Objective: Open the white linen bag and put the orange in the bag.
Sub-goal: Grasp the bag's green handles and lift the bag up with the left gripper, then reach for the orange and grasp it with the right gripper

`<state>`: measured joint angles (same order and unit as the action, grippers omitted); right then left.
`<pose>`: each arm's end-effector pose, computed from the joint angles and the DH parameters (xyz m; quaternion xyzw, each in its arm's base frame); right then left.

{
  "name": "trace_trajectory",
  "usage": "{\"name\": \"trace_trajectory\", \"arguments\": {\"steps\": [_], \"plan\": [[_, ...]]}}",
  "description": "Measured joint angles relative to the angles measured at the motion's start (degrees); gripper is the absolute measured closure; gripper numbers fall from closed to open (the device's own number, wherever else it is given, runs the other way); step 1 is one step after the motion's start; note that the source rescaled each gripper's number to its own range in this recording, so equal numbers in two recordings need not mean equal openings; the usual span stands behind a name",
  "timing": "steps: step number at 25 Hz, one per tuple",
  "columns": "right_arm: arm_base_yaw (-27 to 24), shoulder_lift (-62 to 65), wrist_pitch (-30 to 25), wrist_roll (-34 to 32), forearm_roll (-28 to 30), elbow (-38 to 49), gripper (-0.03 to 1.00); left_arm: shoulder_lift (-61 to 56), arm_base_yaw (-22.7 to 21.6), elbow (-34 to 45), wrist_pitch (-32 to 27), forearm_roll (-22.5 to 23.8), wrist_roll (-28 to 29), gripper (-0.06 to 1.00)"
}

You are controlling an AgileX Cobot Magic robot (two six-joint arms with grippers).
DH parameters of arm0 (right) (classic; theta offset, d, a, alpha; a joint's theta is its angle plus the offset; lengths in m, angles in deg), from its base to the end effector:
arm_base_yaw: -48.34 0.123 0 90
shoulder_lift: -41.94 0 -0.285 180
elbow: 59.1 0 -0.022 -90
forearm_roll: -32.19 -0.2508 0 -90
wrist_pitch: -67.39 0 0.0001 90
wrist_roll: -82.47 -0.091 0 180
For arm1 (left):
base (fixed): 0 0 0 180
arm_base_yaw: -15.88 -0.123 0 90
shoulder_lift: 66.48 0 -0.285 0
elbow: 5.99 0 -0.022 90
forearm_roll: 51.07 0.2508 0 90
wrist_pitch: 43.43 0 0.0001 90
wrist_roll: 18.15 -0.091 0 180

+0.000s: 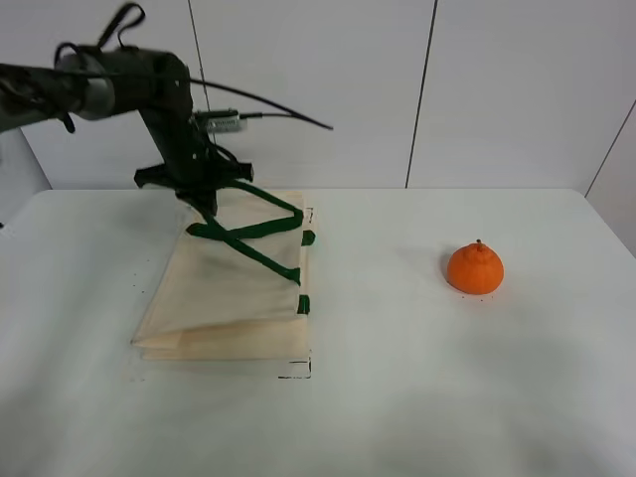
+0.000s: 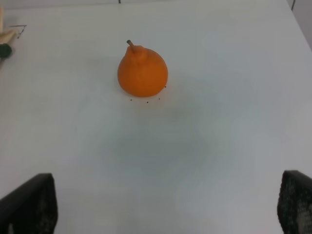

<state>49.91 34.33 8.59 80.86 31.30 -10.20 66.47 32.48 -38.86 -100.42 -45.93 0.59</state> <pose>-0.0033 0.0011 0.2785 0.0001 0.8448 0.0226 0.5346 0.4623 -0.1307 0.2258 -0.0018 0.9792 -0.0205 0.2019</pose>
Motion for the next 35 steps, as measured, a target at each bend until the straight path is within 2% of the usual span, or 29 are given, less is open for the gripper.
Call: {"name": "trace_trajectory", "arguments": {"steps": [6,9,13,21,30,35], "plan": [[0.0,-1.23,0.0,0.0,0.0,0.0,-0.03,-4.78,0.53,-11.17,-10.99,-1.47,-6.36,0.94],[0.0,-7.41,0.92,0.0,-0.6,-0.81,-0.03,-6.09,0.66,-16.33,-11.17,-3.34,-8.21,0.94],[0.0,-22.68,5.64,0.0,-0.93,-5.24,-0.03,-9.09,0.71,-18.95,-11.24,-3.8,-9.1,0.94],[0.0,-62.44,12.11,3.4,-1.31,-21.8,-0.03,-13.7,0.71,-19.05,-11.24,-4.37,-9.14,0.94],[1.78,-98.23,8.32,7.91,-4.11,-48.2,-0.03,-13.75,0.71,-19.05,-11.24,-4.54,-9.14,0.94],[2.95,-111.57,7.71,6.52,-4.39,-57.4,-0.03,-13.75,0.71,-19.05,-11.24,-4.66,-9.14,0.94]]}}
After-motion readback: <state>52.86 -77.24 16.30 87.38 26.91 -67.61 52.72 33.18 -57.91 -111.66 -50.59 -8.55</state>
